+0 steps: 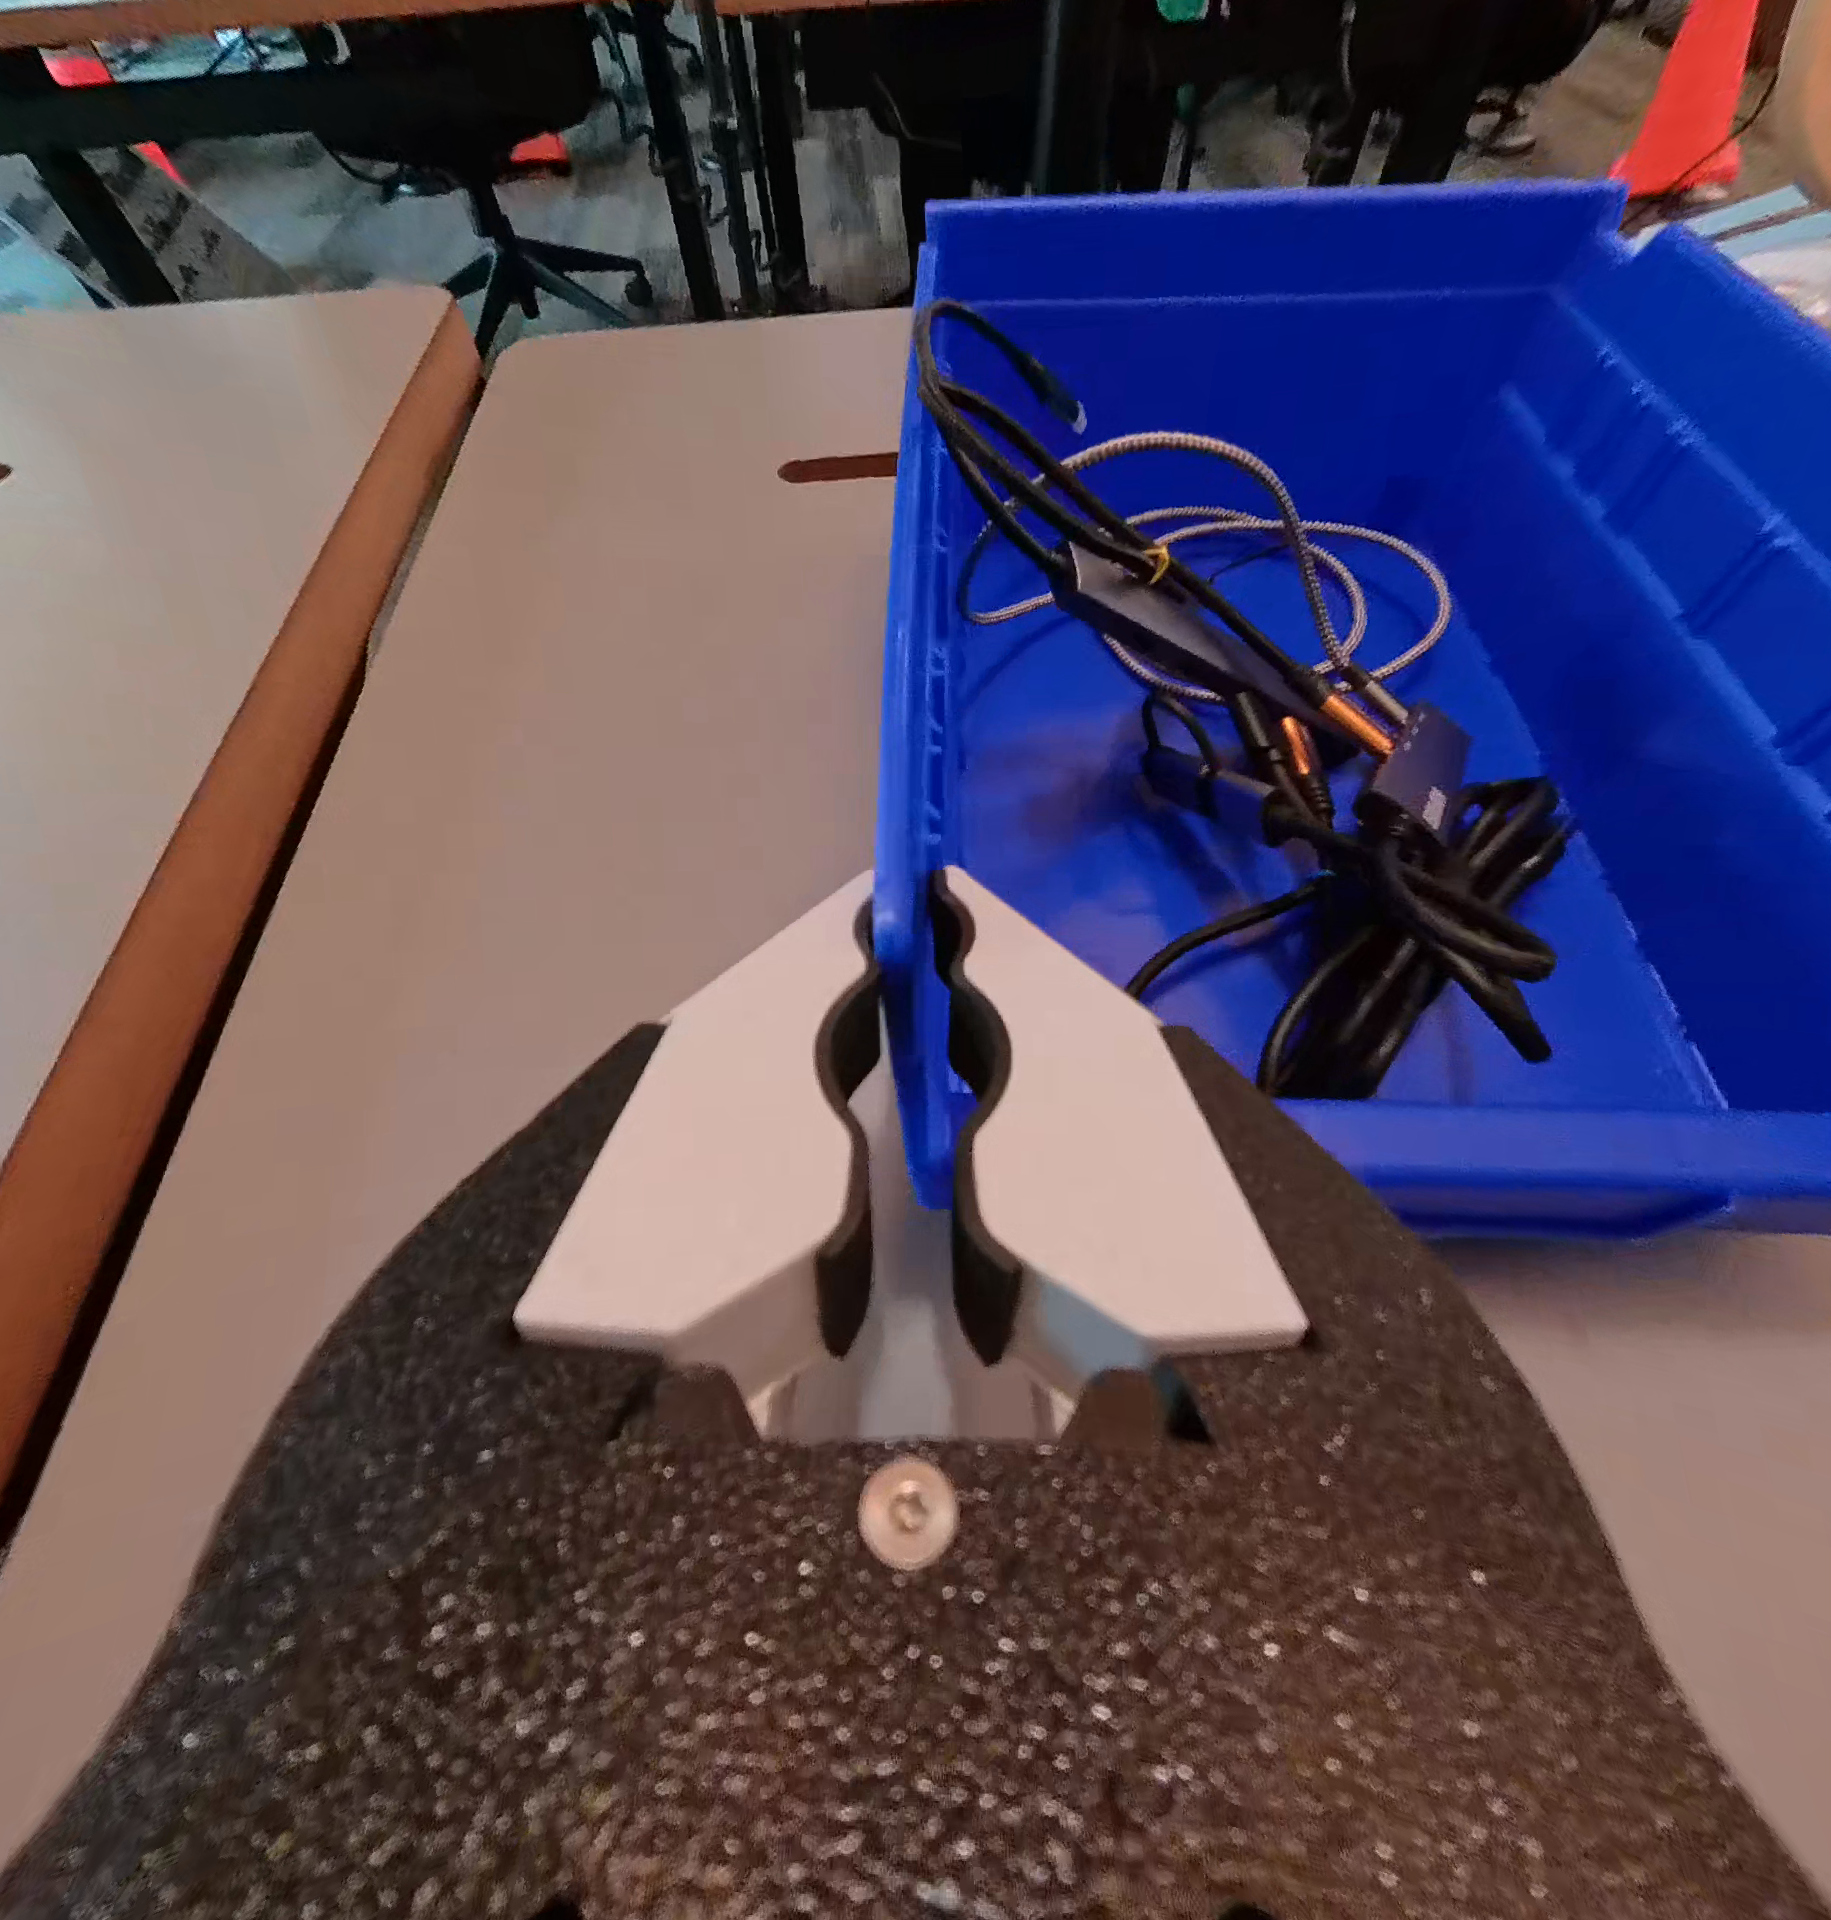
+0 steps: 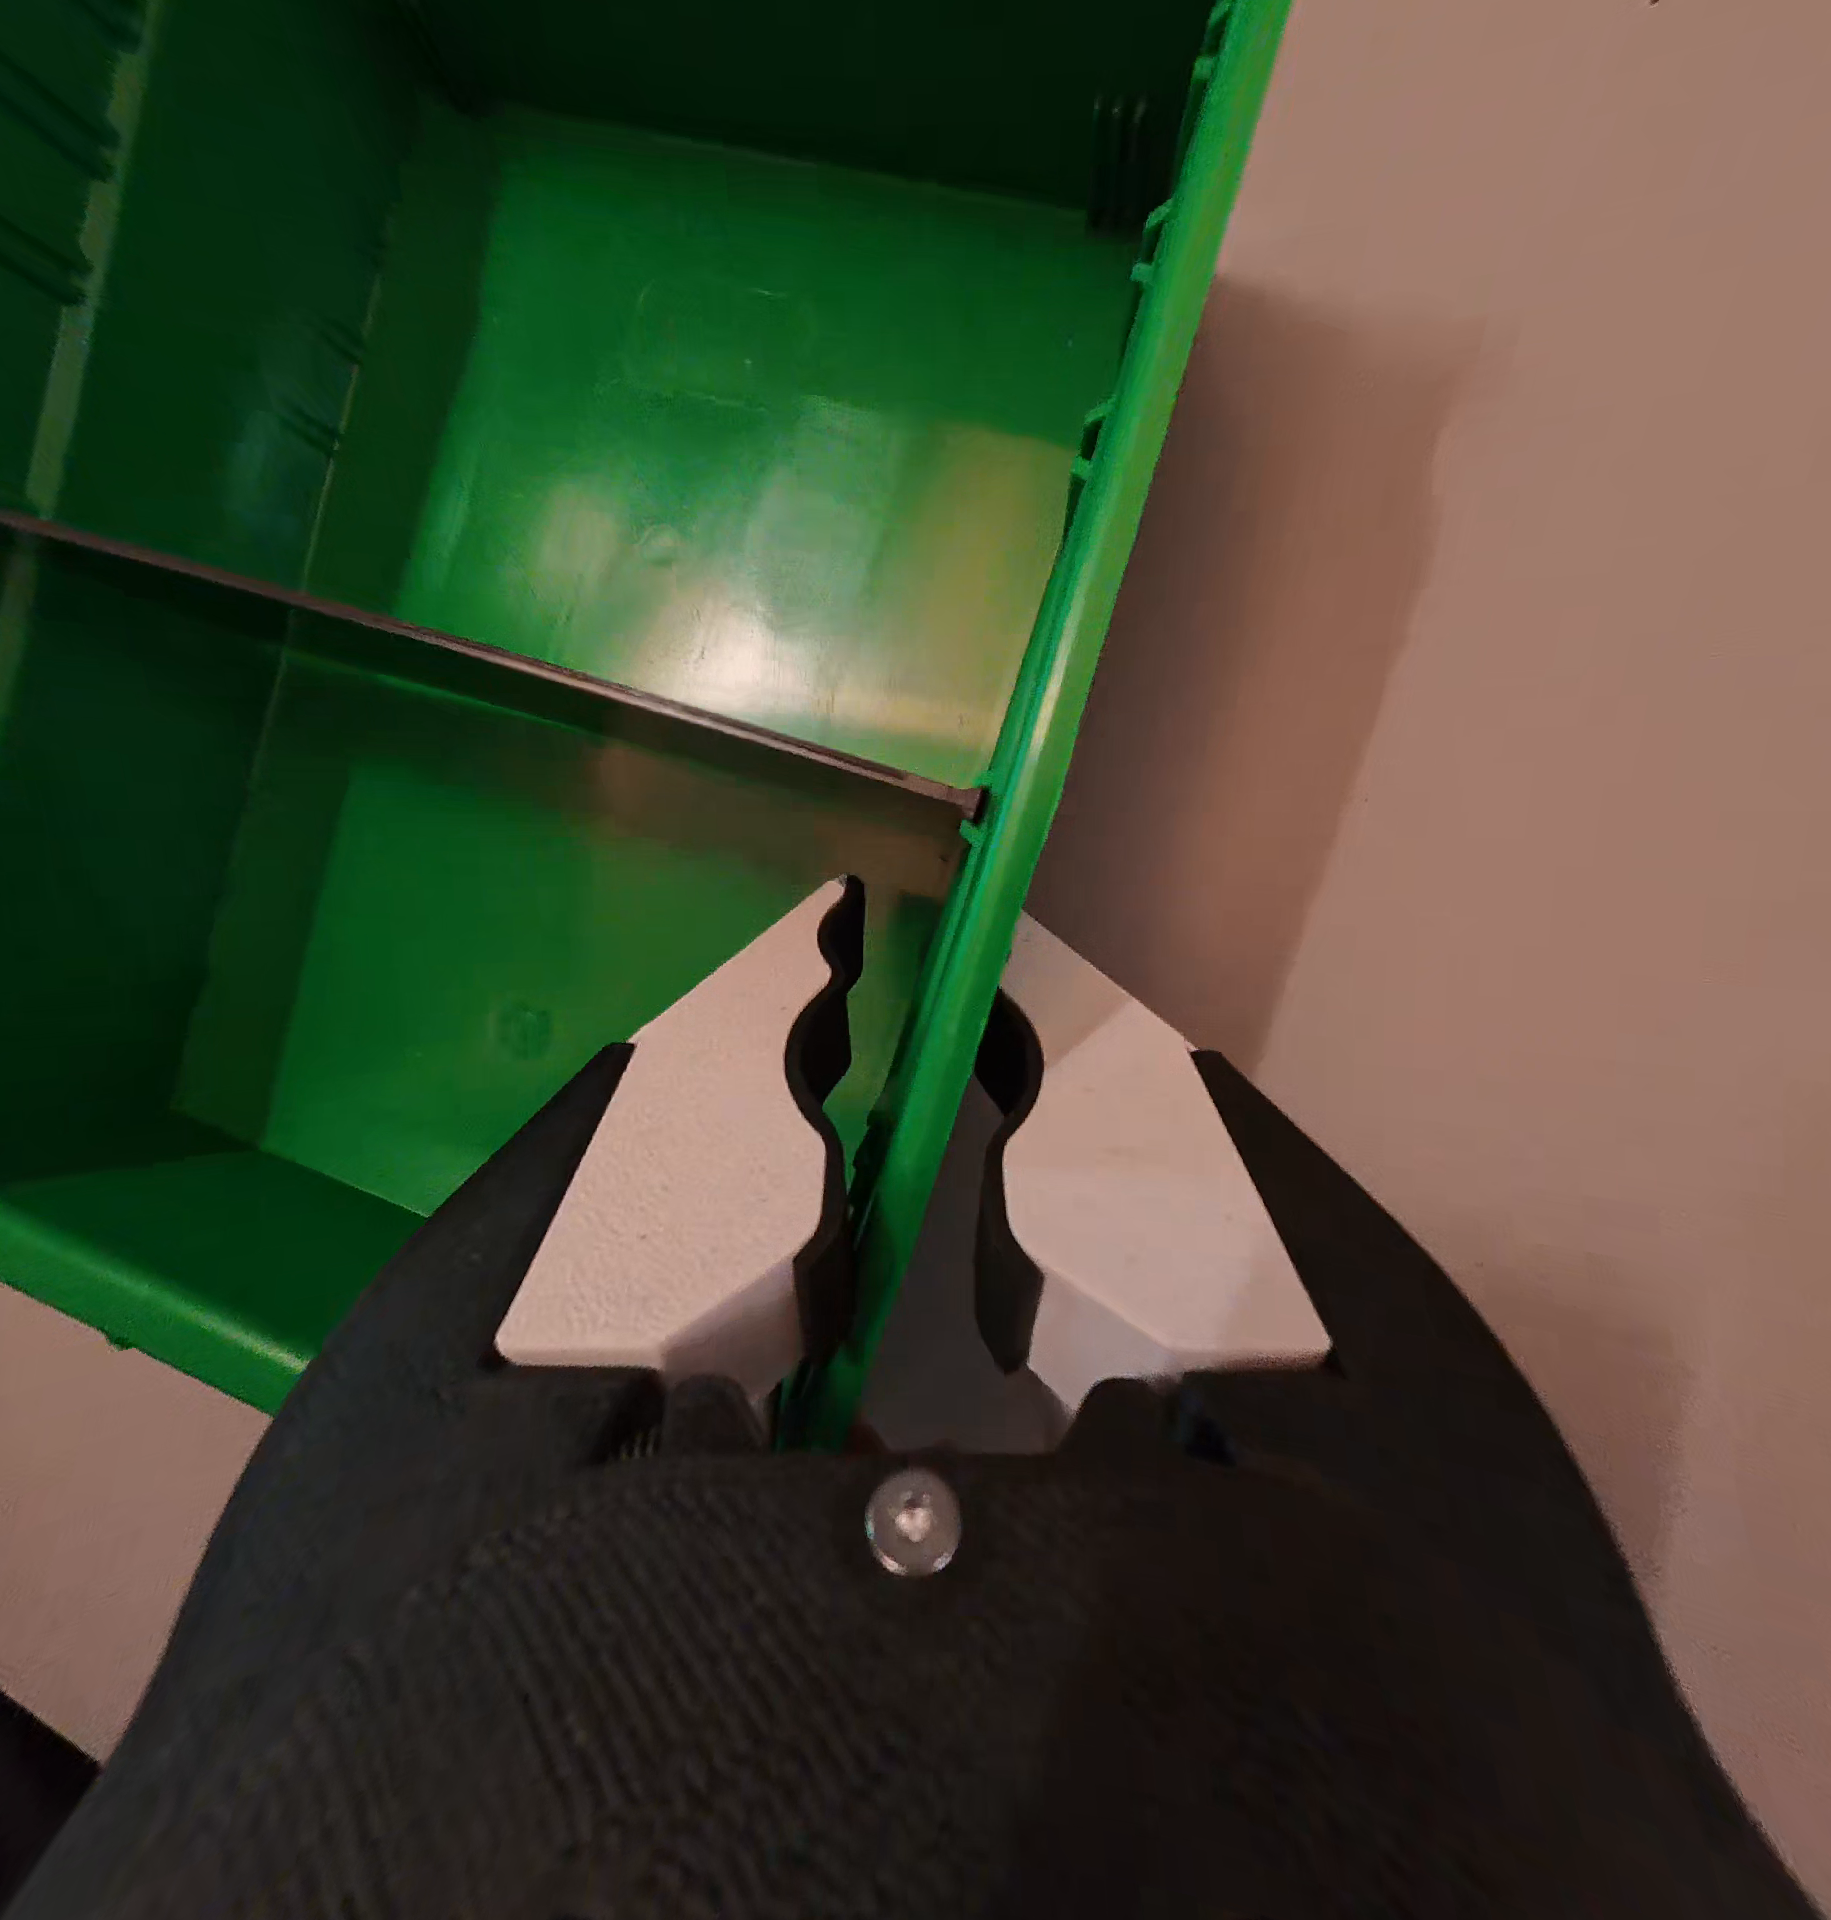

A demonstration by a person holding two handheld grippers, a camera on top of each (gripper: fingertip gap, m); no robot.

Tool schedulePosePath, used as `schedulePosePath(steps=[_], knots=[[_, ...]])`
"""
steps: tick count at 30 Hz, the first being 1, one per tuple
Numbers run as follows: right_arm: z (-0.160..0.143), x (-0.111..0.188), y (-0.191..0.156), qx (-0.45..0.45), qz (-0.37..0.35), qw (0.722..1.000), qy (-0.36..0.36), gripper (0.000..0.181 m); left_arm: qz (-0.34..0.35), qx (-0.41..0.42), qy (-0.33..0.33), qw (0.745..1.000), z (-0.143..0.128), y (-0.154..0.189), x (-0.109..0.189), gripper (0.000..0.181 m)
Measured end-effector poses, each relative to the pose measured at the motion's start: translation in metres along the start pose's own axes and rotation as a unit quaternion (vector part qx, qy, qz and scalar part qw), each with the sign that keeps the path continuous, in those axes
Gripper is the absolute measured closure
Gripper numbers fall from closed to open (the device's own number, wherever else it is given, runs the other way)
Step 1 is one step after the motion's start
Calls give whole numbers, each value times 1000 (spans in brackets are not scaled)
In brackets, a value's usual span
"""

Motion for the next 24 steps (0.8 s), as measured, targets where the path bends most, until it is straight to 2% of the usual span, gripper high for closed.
schedulePosePath(steps=[2,4,6,7,9,10,12,15,17,20,22,24], knots=[[7,-4,4,2,-3,1000,-1,161,2,-12,-16,1000,2,0,1,172],[14,-6,5,20,-26,999,1,156,34,-32,-25,999,8,-1,7,165],[17,-6,3,48,-47,998,0,150,71,-53,5,996,23,3,17,158],[18,-4,1,60,-57,996,12,135,69,-66,30,995,33,11,22,157],[23,7,1,72,-105,990,53,91,21,-110,59,992,50,32,24,151],[24,16,-1,80,-121,987,73,84,-12,-135,49,990,57,44,22,144],[23,37,-10,102,-159,975,114,72,-87,-179,-5,980,65,66,11,129],[15,65,-43,156,-181,955,174,69,-152,-244,-78,954,69,88,-12,126],[5,76,-73,217,-177,939,198,60,-160,-280,-135,937,66,96,-31,125],[-14,84,-115,306,-135,912,235,66,-169,-310,-231,906,55,106,-56,128],[-26,86,-135,335,-110,902,248,70,-156,-328,-287,887,46,110,-67,131],[-31,85,-150,336,-91,897,271,77,-131,-317,-329,880,41,110,-75,135]])
Point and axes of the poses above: each gripper's, where its closed fingertips meet, x back along the fingers, z out of its top, y = z × x across the jaws, the point moved 9 cm from there along x, back along the fingers, and after that the axes turned 1 degree about -z, right-handed, at the moved point
